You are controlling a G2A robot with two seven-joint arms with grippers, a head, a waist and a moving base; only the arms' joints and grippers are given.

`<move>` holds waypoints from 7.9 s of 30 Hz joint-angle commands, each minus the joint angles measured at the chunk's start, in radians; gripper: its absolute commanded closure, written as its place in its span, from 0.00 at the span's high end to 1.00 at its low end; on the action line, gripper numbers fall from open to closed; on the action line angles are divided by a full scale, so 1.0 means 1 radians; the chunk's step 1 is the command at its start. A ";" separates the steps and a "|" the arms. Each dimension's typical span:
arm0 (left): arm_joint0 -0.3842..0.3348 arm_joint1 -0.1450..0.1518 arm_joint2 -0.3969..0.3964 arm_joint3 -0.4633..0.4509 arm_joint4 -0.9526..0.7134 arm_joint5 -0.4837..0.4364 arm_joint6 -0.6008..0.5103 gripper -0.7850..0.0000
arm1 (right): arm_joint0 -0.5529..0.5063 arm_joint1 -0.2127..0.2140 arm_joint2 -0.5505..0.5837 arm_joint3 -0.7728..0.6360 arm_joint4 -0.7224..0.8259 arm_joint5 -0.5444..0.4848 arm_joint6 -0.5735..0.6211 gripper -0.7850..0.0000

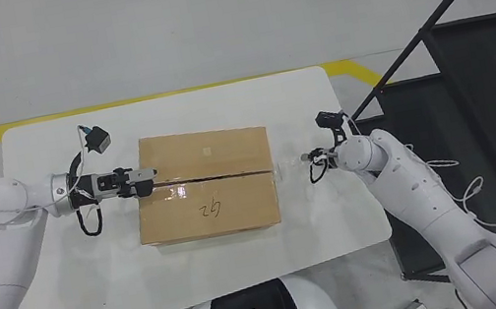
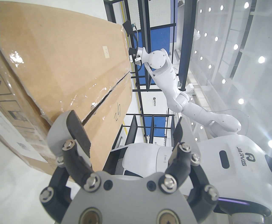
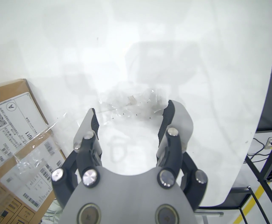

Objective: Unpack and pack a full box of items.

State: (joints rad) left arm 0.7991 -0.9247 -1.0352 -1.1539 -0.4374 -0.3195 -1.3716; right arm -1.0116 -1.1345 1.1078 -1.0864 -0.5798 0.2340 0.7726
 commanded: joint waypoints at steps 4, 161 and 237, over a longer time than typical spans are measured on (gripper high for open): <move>0.000 0.000 0.000 0.000 0.000 0.000 0.000 1.00 | 0.007 -0.004 -0.005 0.016 0.003 -0.002 -0.002 0.31; 0.235 0.056 -0.321 -0.080 -0.208 -0.055 -0.038 1.00 | 0.341 -0.281 -0.412 0.278 1.026 -0.806 0.195 0.00; 0.250 0.047 -0.321 -0.093 -0.197 -0.047 -0.041 1.00 | 0.225 -0.319 -0.394 0.110 0.542 -0.813 -0.216 1.00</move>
State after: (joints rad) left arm 1.0492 -0.8776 -1.3558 -1.2471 -0.6341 -0.3666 -1.4127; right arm -0.7869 -1.4530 0.7131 -0.9770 -0.0405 -0.5802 0.5551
